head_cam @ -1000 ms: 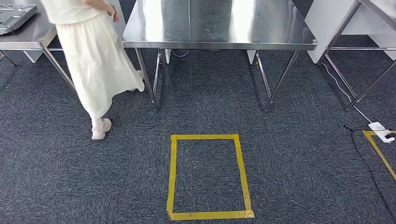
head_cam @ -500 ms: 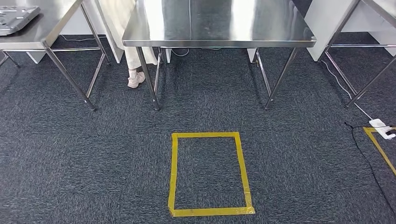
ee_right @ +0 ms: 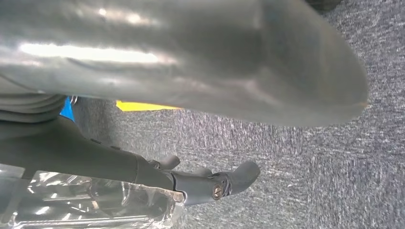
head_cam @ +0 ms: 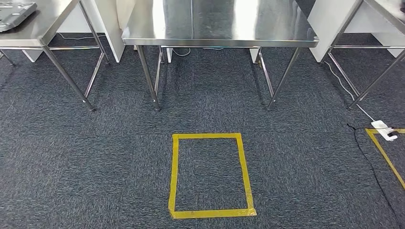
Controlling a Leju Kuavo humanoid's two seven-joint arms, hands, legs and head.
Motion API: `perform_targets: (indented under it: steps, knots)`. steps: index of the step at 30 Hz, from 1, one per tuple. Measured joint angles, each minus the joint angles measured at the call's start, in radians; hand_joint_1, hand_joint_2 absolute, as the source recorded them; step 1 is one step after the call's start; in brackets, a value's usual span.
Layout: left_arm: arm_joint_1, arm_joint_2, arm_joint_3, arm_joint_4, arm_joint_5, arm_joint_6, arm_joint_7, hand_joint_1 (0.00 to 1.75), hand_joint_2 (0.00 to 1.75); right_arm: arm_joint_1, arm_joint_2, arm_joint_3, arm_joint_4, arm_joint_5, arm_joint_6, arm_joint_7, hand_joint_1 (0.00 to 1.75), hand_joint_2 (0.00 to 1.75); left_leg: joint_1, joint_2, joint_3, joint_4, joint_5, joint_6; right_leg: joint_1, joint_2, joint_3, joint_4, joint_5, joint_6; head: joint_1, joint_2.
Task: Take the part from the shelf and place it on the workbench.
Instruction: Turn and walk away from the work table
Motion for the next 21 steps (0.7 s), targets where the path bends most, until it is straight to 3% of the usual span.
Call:
perform_targets:
  steps: [6, 21]
  knots:
    - [0.001, 0.000, 0.006, 0.000, 0.001, 0.000, -0.001, 0.00, 0.00, 0.000, -0.001, 0.000, 0.000, 0.001, 0.000, -0.004, 0.00, 0.00, -0.017, 0.000, -0.006, 0.000, 0.004, 0.012, -0.004, 0.000, -0.007, -0.004, 0.006, 0.011, 0.001, 0.000]
    - [0.001, 0.000, 0.008, 0.000, 0.000, 0.000, -0.003, 0.00, 0.00, 0.000, -0.001, 0.000, 0.000, 0.001, 0.000, -0.004, 0.00, 0.00, -0.016, 0.000, -0.008, 0.001, 0.006, 0.017, -0.007, 0.000, -0.009, -0.006, 0.010, 0.017, 0.000, 0.000]
